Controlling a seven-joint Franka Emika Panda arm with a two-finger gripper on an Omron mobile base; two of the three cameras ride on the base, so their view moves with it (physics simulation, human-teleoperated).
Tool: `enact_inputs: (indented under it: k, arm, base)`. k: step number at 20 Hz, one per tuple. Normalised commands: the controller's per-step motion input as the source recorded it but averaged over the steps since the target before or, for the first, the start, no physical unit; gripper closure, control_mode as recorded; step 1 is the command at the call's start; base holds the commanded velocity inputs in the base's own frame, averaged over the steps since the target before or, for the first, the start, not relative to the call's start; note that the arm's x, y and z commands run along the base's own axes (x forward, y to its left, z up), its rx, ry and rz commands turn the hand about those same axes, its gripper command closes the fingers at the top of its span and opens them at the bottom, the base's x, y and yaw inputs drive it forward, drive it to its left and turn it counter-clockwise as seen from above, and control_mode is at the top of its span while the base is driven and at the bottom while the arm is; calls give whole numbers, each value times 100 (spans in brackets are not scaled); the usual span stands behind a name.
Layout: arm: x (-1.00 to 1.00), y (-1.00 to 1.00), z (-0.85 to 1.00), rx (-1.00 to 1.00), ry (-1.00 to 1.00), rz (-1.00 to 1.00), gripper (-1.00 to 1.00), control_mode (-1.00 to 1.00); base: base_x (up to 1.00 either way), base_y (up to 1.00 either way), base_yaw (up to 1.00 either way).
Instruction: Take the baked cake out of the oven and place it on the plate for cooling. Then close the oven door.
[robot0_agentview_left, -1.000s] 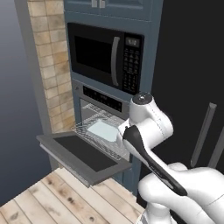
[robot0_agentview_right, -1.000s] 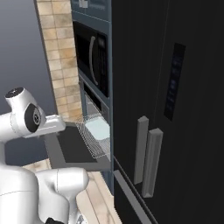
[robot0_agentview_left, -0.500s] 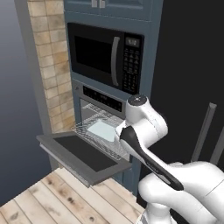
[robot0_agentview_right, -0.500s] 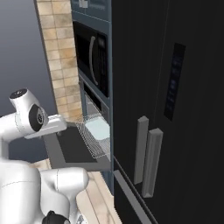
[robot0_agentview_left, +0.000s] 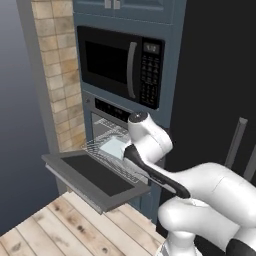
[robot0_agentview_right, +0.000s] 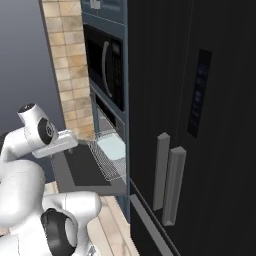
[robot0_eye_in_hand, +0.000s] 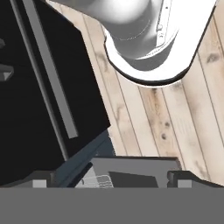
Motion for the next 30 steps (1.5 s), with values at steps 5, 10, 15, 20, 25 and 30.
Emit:
enact_inputs:
  k: [5,10,15,20,25,30]
  arm:
    - [64,5,-34,-6,13,0,100,-100]
    - [42,1,-26,-1,12,0,100,-100]
    - [15,0,-21,0,8,0,100,-100]
    - [2,1,-50,0,1,0,100,-100]
    - [6,0,-44,0,0,0,100,-100]
    - [11,1,-17,0,0,0,100,-100]
  base:
    - [0,0,0]
    - [0,0,0]
    - [0,0,0]
    - [0,0,0]
    - [0,0,0]
    - [0,0,0]
